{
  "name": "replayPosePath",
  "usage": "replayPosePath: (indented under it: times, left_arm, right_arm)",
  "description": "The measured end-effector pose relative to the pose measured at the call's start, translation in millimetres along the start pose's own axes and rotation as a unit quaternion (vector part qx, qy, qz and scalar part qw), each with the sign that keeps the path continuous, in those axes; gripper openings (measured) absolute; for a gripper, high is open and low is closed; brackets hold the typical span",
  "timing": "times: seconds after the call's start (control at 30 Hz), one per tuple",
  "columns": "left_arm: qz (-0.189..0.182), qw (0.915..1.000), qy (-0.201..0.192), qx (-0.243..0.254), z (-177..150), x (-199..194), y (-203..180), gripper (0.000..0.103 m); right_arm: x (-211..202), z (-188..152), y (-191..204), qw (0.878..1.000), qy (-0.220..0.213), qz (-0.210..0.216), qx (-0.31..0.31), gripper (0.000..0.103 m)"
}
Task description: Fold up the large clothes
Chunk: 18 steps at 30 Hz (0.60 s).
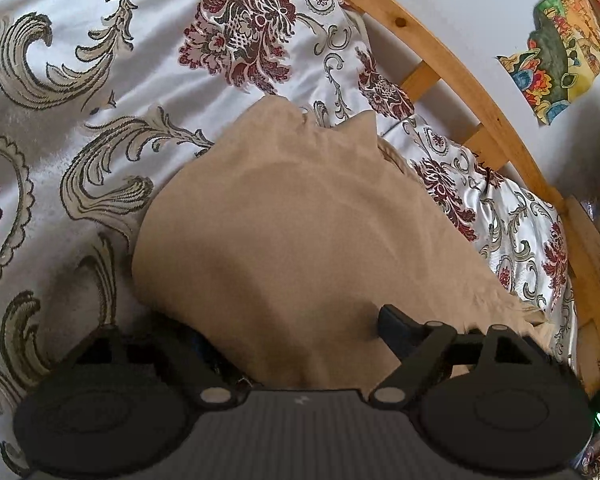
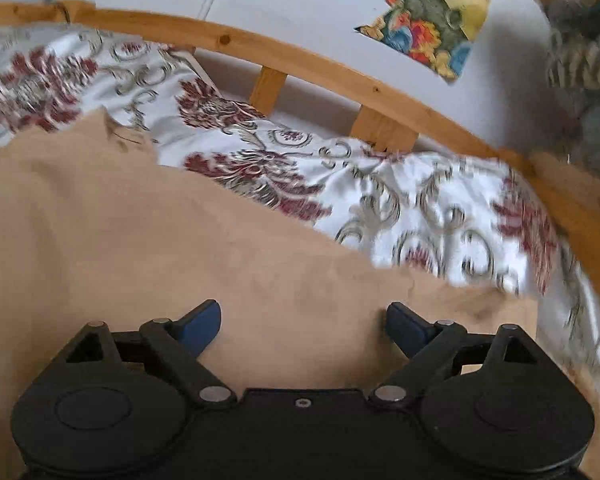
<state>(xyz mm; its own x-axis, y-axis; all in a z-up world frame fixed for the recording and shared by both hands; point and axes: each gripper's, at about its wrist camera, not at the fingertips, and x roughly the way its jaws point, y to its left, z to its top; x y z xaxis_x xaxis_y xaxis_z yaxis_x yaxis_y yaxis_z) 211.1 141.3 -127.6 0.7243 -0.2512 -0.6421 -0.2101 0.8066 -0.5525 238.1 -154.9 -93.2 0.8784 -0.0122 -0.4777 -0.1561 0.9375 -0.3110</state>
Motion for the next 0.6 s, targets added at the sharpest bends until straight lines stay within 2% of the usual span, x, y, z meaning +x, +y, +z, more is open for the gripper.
replayPosePath:
  times: [0.07, 0.13, 0.33, 0.4, 0.47, 0.5, 0.53, 0.6]
  left_arm:
    - [0.003, 1.0, -0.002, 0.003, -1.2, 0.6, -2.5, 0.088]
    - [0.001, 1.0, -0.008, -0.002, -2.9, 0.6, -2.2, 0.091]
    - [0.011, 0.9996, -0.021, -0.013, -5.3, 4.7, -6.7, 0.096]
    - [0.03, 0.9987, -0.029, -0.029, -5.5, 4.2, -8.5, 0.086]
    - [0.035, 0.9964, -0.048, -0.061, -6.4, 0.7, -5.1, 0.059]
    - [0.033, 0.9954, -0.053, -0.072, -6.2, -0.2, -2.9, 0.052]
    - [0.04, 0.9945, -0.057, -0.078, -5.6, -0.7, -1.7, 0.037]
    - [0.041, 0.9948, -0.057, -0.074, -3.1, -2.0, -0.6, 0.025]
  right_arm:
    - [-20.8, -9.7, -5.8, 0.999, -0.001, 0.021, 0.035, 0.093]
    - [-35.7, -18.2, -5.5, 0.999, -0.006, 0.017, 0.051, 0.098]
    - [-54.1, -35.2, 22.6, 0.999, -0.033, -0.03, 0.007, 0.098]
    - [-51.5, -38.4, 22.3, 0.999, -0.033, -0.029, 0.011, 0.098]
    - [-50.5, -37.8, 20.3, 0.999, -0.031, -0.026, 0.015, 0.098]
    - [-50.3, -37.9, 19.4, 0.999, -0.031, -0.024, 0.018, 0.098]
    - [-50.2, -37.9, 17.9, 0.999, -0.03, -0.022, 0.02, 0.098]
    - [-50.2, -38.5, 16.8, 0.999, -0.03, -0.02, 0.023, 0.098]
